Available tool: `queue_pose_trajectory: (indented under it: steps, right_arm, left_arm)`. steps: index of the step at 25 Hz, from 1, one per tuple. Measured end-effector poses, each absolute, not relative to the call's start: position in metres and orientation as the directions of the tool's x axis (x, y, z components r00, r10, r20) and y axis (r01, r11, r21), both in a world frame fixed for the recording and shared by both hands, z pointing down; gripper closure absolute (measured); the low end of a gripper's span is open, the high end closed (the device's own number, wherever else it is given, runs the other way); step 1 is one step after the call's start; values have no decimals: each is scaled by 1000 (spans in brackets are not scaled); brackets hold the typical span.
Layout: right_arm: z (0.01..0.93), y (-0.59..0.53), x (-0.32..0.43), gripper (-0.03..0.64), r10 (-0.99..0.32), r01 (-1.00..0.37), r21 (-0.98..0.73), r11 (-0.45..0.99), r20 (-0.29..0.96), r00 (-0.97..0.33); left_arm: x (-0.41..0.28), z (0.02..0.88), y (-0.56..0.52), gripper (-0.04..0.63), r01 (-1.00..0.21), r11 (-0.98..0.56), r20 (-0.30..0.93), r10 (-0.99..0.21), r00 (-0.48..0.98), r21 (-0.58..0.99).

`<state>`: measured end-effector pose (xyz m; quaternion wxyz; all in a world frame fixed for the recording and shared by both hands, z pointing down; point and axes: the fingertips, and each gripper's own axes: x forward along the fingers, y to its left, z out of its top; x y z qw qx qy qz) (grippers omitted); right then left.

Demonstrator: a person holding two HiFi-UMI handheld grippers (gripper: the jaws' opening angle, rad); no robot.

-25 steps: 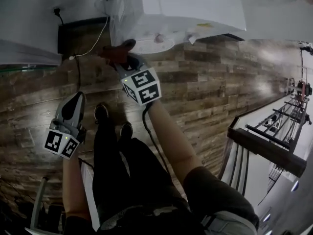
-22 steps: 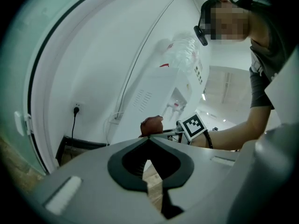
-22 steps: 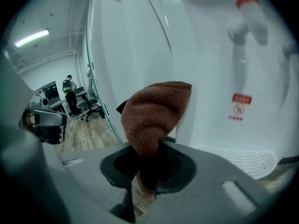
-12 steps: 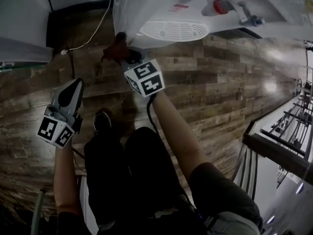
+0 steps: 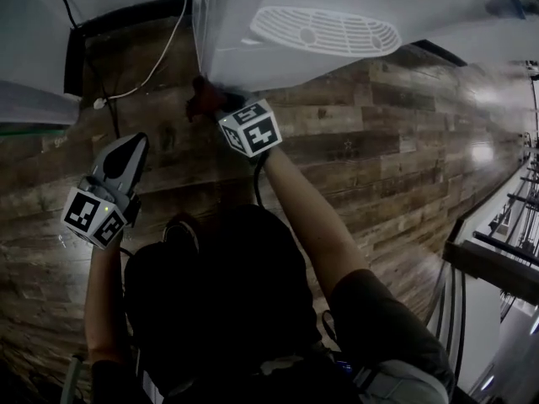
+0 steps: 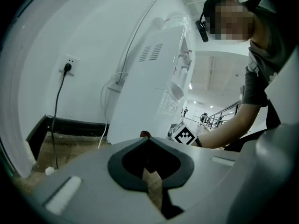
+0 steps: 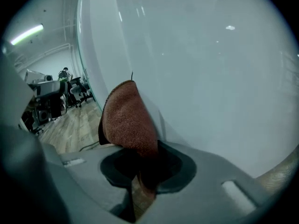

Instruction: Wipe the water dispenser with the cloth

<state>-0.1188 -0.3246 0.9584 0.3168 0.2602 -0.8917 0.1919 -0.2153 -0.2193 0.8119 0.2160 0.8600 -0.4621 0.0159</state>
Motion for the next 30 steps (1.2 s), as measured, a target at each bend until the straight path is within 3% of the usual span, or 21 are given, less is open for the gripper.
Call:
queue_pose_trajectory:
  steps: [7,12,19,22,26,30]
  right_arm:
    - [1016,-326,-95,557,-374,-623,-118,773,709,-598]
    - [997,-299,-118,557,-336,-518,-155,841,600,-726]
    - [1000,-338,-75,555,-469,-681,-240,692,567,-677]
    - [1006,-353,-27,555,-544,-771,-271,577,577,-610]
    - [1011,-386,61,557,-670,-909,-228,349,618,-412]
    - [1008,-411,117,556,-711,-955,-154,252,641,-291]
  left_arm:
    - [-204,851,-226,586,-794,-487,255,-768,588,364]
    - [-187,859,-223,586,-778,-497,251,-754,607,386]
    - [-167,864,-232,586,-756,-538,259,-722,642,372]
    - [-164,869,-235,586,-751,-546,271,-710,650,371]
    - [-157,873,-241,586,-737,-563,263,-698,666,374]
    - [-153,879,-242,586,-726,-572,258,-688,678,383]
